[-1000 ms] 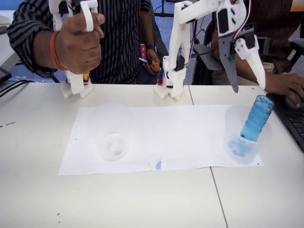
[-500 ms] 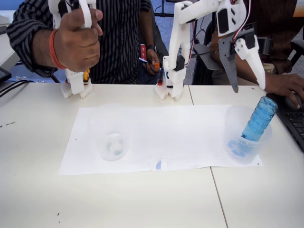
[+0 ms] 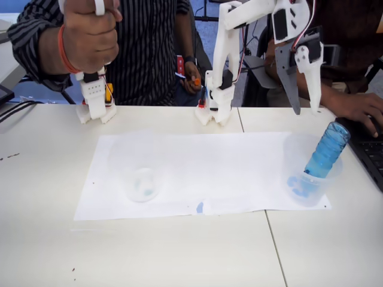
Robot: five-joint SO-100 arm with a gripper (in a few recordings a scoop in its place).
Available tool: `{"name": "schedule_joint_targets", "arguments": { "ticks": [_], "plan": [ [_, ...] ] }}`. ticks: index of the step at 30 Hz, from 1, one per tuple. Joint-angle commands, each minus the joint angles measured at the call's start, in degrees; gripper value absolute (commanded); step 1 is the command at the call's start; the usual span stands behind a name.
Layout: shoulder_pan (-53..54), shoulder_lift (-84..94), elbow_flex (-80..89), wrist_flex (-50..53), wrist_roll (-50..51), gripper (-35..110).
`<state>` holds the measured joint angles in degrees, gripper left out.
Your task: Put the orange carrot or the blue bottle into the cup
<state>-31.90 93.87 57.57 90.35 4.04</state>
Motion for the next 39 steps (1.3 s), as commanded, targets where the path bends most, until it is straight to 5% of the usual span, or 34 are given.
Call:
{"name": "schedule_joint_targets", "arguments": {
  "ticks": [1, 17, 39],
  "plan": [
    [2.29, 12.04, -5.19, 0.44, 0.79, 12],
    [25.14, 32.70, 12.48, 6.33, 0.35, 13],
    [30.15, 75.94, 75.76, -21.01, -6.06, 13]
  ]
}}
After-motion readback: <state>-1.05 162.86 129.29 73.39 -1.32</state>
